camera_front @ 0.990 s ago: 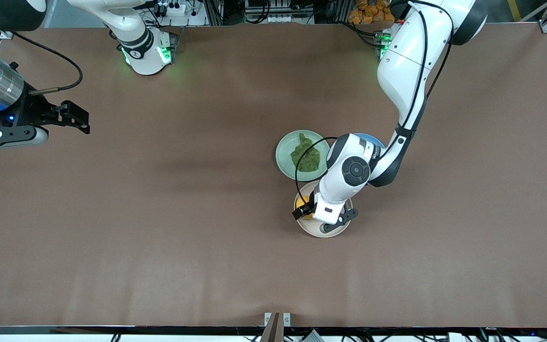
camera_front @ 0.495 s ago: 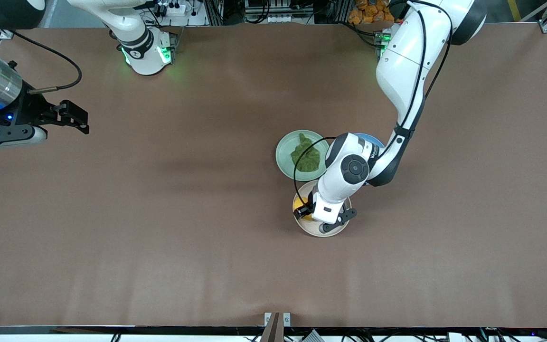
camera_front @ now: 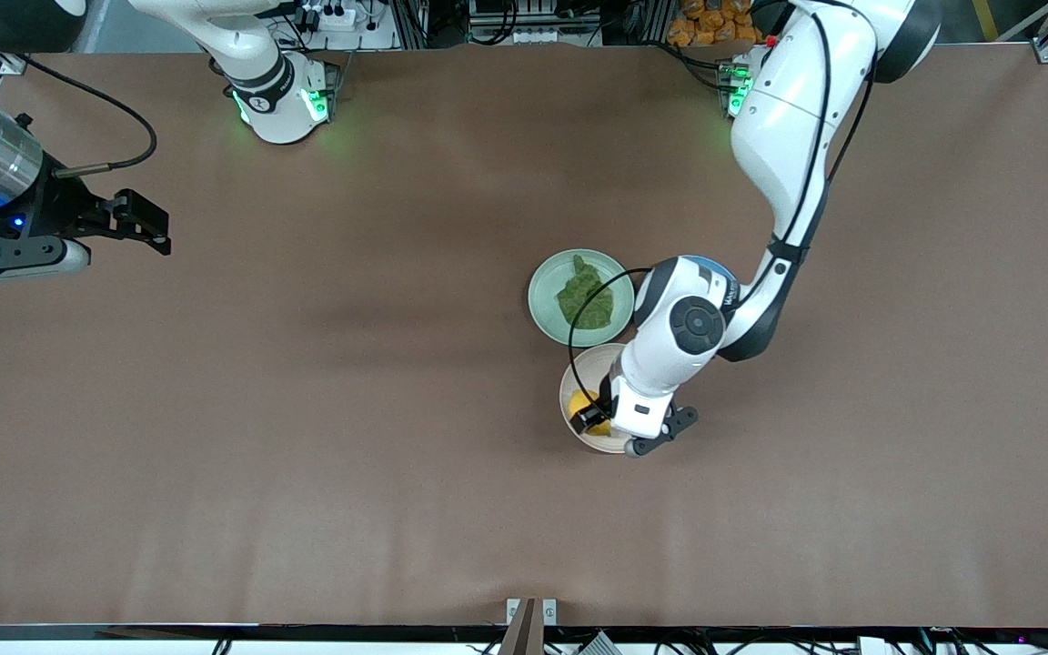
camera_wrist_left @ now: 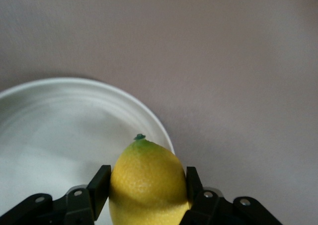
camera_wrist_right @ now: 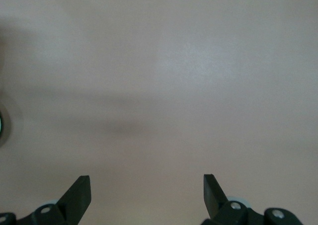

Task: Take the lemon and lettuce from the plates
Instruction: 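Lift the lemon with the left gripper while the right gripper reaches out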

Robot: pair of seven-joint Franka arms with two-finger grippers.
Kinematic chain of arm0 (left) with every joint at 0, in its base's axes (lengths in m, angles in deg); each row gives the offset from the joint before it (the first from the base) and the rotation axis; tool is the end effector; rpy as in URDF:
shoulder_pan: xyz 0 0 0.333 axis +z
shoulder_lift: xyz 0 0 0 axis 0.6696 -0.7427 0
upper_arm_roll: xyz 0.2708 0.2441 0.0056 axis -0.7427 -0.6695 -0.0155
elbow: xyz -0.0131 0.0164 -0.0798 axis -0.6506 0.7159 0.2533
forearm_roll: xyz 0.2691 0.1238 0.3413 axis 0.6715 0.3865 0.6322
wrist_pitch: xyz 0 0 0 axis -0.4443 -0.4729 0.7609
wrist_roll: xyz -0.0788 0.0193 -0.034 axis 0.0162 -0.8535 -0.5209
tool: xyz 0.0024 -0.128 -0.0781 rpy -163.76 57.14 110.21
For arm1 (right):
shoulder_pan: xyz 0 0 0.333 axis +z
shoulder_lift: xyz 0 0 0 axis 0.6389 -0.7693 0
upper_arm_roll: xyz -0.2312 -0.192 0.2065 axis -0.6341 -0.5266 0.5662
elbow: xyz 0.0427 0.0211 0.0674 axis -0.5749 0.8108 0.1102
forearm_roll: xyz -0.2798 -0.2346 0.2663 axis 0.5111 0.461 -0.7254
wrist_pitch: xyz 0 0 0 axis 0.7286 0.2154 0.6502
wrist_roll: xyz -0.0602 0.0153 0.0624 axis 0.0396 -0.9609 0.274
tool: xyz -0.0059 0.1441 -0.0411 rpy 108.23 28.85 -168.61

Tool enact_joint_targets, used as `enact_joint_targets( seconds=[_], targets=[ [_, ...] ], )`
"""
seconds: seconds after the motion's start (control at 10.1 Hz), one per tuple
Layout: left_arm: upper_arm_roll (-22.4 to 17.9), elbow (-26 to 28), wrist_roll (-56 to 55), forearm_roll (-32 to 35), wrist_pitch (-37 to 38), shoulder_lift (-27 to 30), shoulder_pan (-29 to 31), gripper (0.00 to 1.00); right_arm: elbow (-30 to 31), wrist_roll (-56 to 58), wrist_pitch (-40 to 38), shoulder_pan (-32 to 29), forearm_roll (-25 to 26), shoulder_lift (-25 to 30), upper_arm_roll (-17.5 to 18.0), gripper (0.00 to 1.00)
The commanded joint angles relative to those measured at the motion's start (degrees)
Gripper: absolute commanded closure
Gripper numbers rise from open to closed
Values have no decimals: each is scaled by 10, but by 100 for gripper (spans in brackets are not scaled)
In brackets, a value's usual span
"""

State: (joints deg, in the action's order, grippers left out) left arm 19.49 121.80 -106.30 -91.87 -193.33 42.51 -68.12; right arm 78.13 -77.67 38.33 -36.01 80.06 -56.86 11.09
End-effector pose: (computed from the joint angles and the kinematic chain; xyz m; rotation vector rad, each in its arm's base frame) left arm 0.7308 -0.4251 0.1920 2.7194 0.7779 0.1084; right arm 0.6164 0.0764 0.6129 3.1349 0.1920 -0.0471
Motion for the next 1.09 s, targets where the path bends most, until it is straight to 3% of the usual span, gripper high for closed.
enact_joint_targets(
  seconds=[0.0, 0.3, 0.99],
  targets=[
    [-2, 9, -10, -2, 33, 33, 8, 100, -7, -9, -2, -1, -8, 5, 11, 0],
    [-2, 9, 0, -1, 85, 64, 31, 100, -14, -54, 4, 3, -8, 3, 38, 0],
    [-2, 19, 63, 11, 214, 120, 90, 100, -12, -129, 8, 44, -14, 0, 56, 0]
  ],
)
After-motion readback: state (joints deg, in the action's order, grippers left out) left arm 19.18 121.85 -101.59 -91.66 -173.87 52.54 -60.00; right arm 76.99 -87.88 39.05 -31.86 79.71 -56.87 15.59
